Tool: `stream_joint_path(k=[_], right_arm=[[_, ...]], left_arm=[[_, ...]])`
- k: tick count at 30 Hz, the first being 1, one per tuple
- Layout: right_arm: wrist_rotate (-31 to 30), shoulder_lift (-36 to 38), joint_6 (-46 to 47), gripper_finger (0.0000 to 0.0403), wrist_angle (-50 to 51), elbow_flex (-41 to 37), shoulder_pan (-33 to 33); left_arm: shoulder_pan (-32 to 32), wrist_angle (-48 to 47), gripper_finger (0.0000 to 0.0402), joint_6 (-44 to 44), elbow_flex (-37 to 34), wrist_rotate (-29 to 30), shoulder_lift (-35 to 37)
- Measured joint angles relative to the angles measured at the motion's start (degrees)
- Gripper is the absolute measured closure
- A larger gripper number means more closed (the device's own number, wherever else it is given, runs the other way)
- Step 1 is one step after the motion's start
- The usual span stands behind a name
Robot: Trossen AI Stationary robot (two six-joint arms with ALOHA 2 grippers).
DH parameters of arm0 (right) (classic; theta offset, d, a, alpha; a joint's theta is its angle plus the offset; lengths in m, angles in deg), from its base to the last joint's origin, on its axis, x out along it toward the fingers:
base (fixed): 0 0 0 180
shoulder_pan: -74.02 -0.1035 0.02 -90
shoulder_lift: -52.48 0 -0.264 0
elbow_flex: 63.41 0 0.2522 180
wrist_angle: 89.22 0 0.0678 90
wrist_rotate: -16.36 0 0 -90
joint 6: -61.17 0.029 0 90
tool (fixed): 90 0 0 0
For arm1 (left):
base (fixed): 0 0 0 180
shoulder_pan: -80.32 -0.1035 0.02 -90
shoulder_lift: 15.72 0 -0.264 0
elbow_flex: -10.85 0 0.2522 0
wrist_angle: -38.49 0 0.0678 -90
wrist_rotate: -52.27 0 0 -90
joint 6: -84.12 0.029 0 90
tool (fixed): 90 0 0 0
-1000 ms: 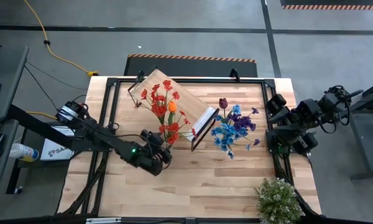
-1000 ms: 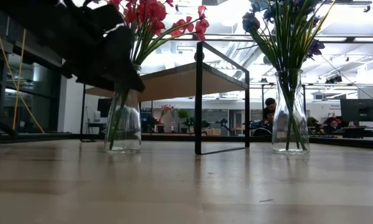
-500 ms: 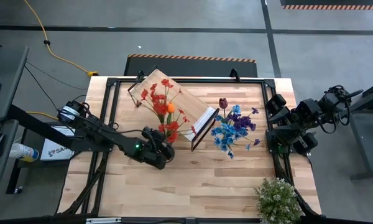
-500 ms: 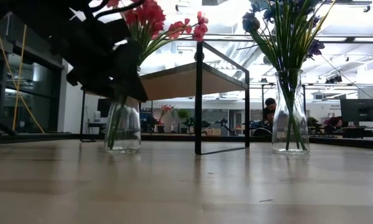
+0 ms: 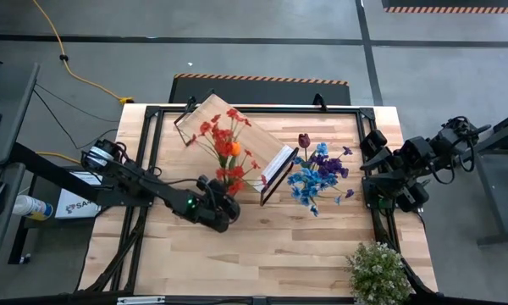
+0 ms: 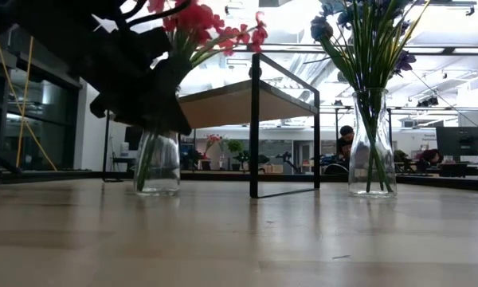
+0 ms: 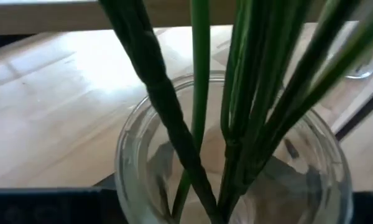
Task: Pick and place flowers into a vace then onto a shelf
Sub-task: Put the left transparent flower vase with flowers on the shelf
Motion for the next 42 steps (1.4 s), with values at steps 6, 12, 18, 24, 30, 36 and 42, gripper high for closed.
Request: stream_joint_path(k=[6,12,18,24,30,36,42], right_arm=[[-1.2,0.0,0.0,0.0293,0.0,0.0,0.0],[-1.4,0.0,0.0,0.0293,0.0,0.0,0.0],[-1.3,0.0,0.0,0.0293,0.0,0.0,0.0],[-1.3,0.0,0.0,0.0293,-0.1,0.0,0.0],[-1.3,-0.2,-0.1,0.0293,-0.4,0.0,0.0],[-1.3,-0.4,-1.1,0.0293,-0.8,0.0,0.0],[-1.0,-0.3,-1.1,0.0293,-0.8,0.0,0.0]], left_arm=[[2.1,0.2,0.0195,0.3,0.0,-1.4,0.9],[6.2,-1.3,0.0195,-1.0,-0.2,-1.8,5.0],[10.4,-6.3,0.0195,-4.3,-0.2,3.0,12.0],[12.3,-11.2,0.0196,-3.4,3.3,6.0,19.9],[11.7,-22.3,0.0196,-1.1,11.5,7.8,24.8],[5.8,-34.5,0.0196,-0.6,21.0,7.4,25.8],[-4.3,-38.1,0.0196,3.7,25.7,7.1,25.7]])
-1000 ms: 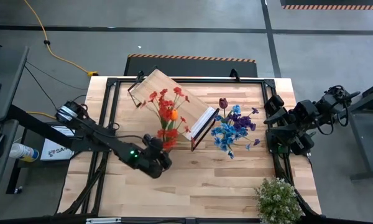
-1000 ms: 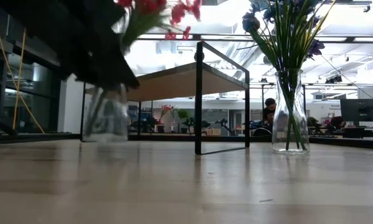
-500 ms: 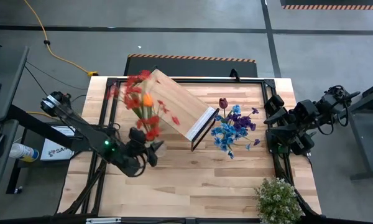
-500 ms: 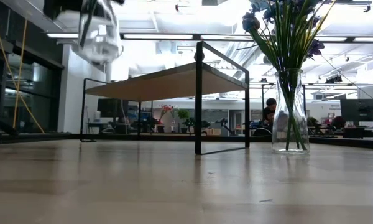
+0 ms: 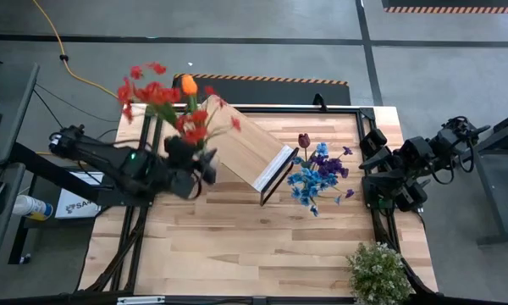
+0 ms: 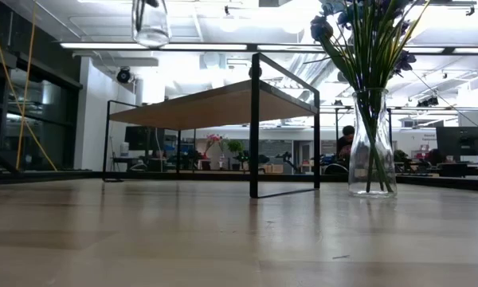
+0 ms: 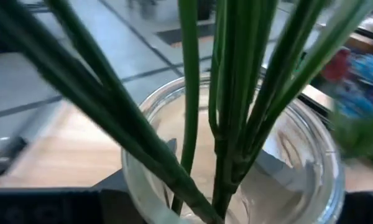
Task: Pick and place flowers into a vace then onto a shelf
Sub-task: Put the left transparent flower vase with flowers on the shelf
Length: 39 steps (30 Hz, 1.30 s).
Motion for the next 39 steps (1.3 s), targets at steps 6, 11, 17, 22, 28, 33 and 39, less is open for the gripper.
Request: stream_joint_path(k=[6,11,17,22,28,33,39], right_arm=[[0.0,0.0,-0.1,0.0293,0.0,0.0,0.0],[0.0,0.0,-1.1,0.0293,0.0,0.0,0.0],[0.1,0.0,-1.1,0.0293,0.2,0.0,0.0],[0.1,0.0,-2.3,0.0293,0.4,0.0,0.0],[0.1,0.0,-2.4,0.0293,0.5,0.0,0.0],[0.1,0.0,-2.4,0.0293,0.5,0.0,0.0],[0.1,0.0,-2.4,0.0293,0.6,0.0,0.0]], left_arm=[[-13.3,4.4,0.0196,8.3,1.5,-2.6,0.0],[-24.3,11.4,0.0197,15.2,1.5,-7.1,0.0],[-34.5,20.0,0.0197,22.4,-1.6,-12.2,-0.5],[-39.3,25.9,0.0197,25.3,-4.6,-16.7,-3.0],[-40.5,26.6,0.0197,27.2,-4.9,-16.9,-7.8],[-40.3,25.7,0.0197,27.1,-4.9,-16.2,-9.5],[-38.7,19.3,0.0197,23.5,-4.9,-13.8,-9.6]])
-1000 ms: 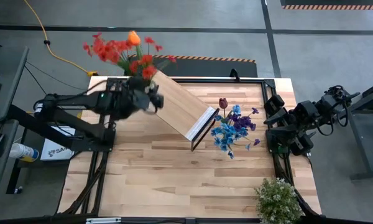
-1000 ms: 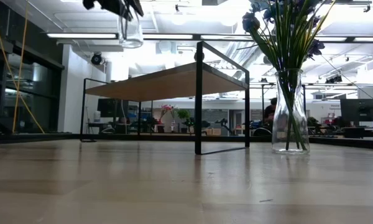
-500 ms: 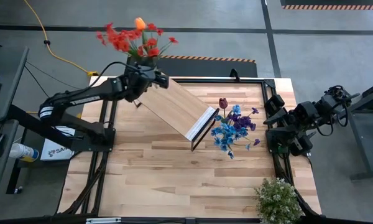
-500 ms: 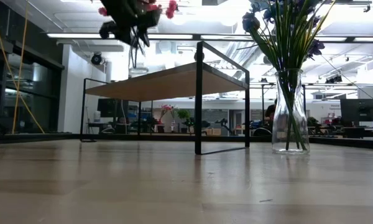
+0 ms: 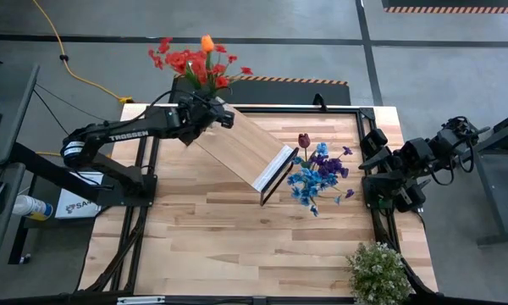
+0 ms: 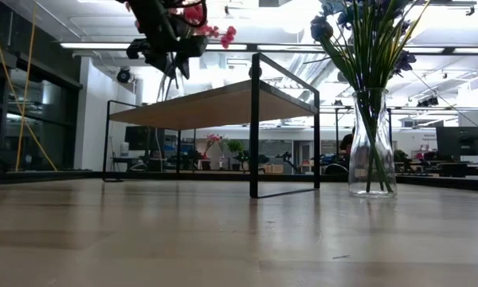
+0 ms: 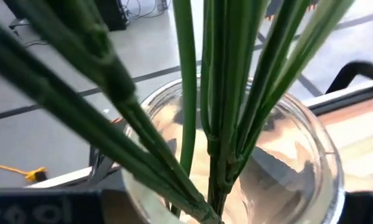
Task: Pick and place flowers into a vace then onto a shelf
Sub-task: Put the left transparent flower vase with flowers on the shelf
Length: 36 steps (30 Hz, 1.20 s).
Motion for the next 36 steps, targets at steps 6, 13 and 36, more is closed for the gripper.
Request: stream_joint_path(k=[6,13,36], right_arm=[[0.0,0.0,0.0,0.0293,0.0,0.0,0.0],[0.0,0.0,0.0,0.0293,0.0,0.0,0.0],[0.0,0.0,0.4,0.0293,0.0,0.0,0.0]], left_arm=[[1.0,0.2,0.0197,-2.8,-1.4,0.8,0.0],[2.6,1.3,0.0197,-8.9,-5.2,1.6,0.3],[5.5,-2.9,0.0031,-12.0,-5.7,1.2,0.1]])
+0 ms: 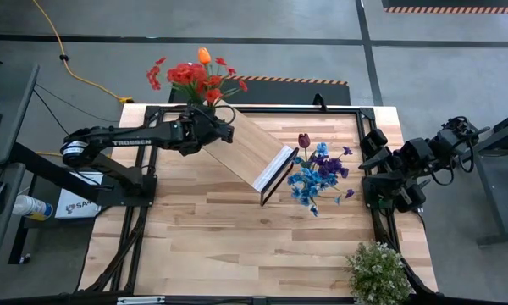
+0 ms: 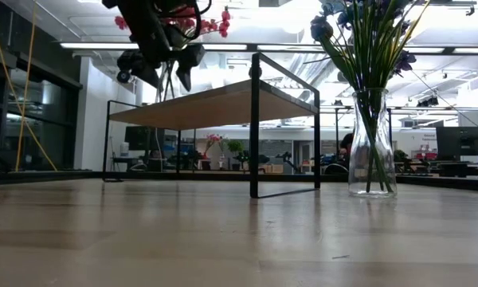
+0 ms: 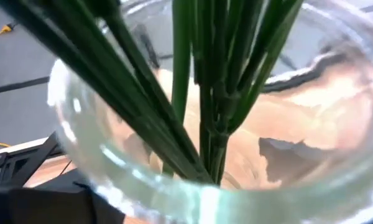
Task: Pick and place flowers into a vace then onto a shelf
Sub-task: Put the left transparent flower vase with flowers on the shelf
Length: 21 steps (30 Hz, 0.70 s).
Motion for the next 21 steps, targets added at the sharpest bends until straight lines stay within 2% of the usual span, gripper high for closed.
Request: stream_joint_path(k=[6,12,17,21], right_arm=[[0.0,0.0,-0.1,0.0293,0.0,0.0,0.0],[0.0,0.0,0.0,0.0293,0.0,0.0,0.0],[0.0,0.0,0.0,0.0293,0.0,0.0,0.0],[0.0,0.0,0.0,0.0293,0.0,0.0,0.0]], left_arm=[[0.0,0.2,0.0090,0.0,0.0,-0.9,0.1],[0.0,0.0,0.0122,0.0,0.0,-0.9,0.1],[0.0,-0.4,0.0122,0.0,0.1,-0.8,0.1],[0.0,-0.6,0.0097,0.0,0.1,-0.4,0.1]])
